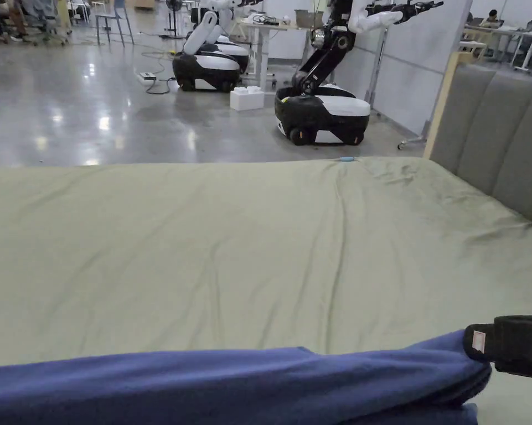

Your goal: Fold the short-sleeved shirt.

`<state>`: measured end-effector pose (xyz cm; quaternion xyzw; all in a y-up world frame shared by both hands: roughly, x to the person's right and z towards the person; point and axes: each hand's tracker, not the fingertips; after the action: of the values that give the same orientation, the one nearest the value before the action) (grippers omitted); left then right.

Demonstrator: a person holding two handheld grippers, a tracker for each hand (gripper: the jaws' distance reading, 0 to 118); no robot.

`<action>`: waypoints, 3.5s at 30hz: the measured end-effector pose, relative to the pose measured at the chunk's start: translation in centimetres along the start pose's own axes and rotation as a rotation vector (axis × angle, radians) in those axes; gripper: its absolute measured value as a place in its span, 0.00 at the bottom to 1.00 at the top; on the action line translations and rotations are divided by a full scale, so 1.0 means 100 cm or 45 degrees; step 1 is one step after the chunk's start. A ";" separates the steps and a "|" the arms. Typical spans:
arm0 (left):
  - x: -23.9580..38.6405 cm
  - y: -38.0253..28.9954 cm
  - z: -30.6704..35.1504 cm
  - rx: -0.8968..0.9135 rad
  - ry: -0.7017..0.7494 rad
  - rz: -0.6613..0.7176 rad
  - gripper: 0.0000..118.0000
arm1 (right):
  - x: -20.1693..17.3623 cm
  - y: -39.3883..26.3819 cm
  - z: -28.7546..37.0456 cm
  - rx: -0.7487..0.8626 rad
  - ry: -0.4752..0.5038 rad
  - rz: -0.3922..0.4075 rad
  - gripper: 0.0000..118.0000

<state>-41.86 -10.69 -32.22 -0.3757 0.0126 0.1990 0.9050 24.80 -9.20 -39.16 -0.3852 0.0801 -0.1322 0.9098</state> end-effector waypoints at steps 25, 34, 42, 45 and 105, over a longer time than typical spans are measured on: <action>-0.036 -0.140 0.050 0.099 0.008 0.323 0.76 | 0.010 -0.151 0.032 0.136 -0.136 -0.096 0.65; -0.063 -0.155 0.050 0.058 -0.111 0.537 0.00 | -0.038 -0.191 0.027 -0.056 0.077 -0.081 0.02; -0.123 -0.110 -0.019 -0.048 -0.456 0.574 0.72 | -0.052 -0.171 0.033 -0.033 0.014 -0.099 0.02; -0.150 -0.106 -0.049 -0.157 -0.760 0.719 0.81 | -0.058 -0.168 0.035 -0.037 -0.010 -0.104 0.02; 0.131 -0.098 -0.185 -0.631 -0.504 0.396 0.16 | -0.025 -0.184 0.023 -0.165 -0.019 -0.244 0.02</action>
<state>-23.85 -25.02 -41.15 -0.5317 -0.1548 0.4005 0.7300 19.75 -19.15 -24.19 -0.4502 0.0446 -0.2105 0.8666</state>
